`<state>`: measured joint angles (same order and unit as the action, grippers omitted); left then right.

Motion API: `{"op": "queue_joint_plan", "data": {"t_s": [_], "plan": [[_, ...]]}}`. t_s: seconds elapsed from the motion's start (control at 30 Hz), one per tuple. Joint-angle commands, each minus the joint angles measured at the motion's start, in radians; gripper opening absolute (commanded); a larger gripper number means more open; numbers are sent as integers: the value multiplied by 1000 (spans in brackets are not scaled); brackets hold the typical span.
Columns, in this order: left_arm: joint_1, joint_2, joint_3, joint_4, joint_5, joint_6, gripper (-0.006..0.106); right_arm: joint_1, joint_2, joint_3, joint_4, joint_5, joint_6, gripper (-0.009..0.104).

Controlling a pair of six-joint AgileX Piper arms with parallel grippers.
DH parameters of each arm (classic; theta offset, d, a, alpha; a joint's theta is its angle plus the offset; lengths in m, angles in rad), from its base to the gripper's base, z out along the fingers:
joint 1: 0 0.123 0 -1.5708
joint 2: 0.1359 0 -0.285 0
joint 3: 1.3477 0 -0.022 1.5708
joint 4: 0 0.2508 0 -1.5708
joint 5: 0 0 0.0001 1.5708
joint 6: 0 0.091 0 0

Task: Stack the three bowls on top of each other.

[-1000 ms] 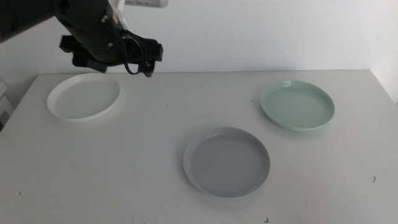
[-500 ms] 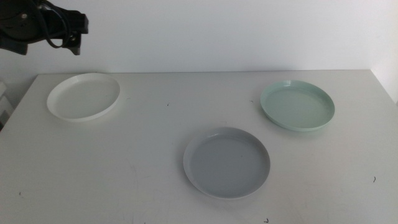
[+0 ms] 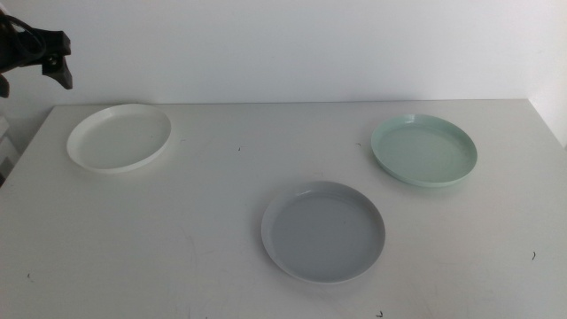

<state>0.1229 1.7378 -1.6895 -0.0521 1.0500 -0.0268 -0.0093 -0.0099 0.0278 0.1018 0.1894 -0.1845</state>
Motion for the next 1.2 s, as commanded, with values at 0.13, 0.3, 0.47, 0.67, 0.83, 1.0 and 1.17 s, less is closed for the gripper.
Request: {"op": "queue_joint_plan", "data": {"t_s": [0.13,0.3,0.47,0.67,0.83,1.0,1.17], "plan": [[70,119,-163,-101,-46,115,101,-5,-27,-6,-14,-78,-9,47],[109,257,-258,-140,-56,183,101,-5,-27,-6,-14,-78,-9,47],[133,376,-346,-189,-88,251,101,-5,-27,-6,-14,-78,-9,47],[140,503,-422,-223,-128,289,101,-5,-27,-6,-13,-78,-9,47],[140,568,-432,-235,-194,306,101,-5,-27,-6,-13,-78,-9,47],[140,606,-433,-258,-237,344,99,-5,-27,-6,-14,-78,-9,47],[140,624,-433,-264,-236,348,80,-5,-27,-6,-14,-78,-9,47]]}}
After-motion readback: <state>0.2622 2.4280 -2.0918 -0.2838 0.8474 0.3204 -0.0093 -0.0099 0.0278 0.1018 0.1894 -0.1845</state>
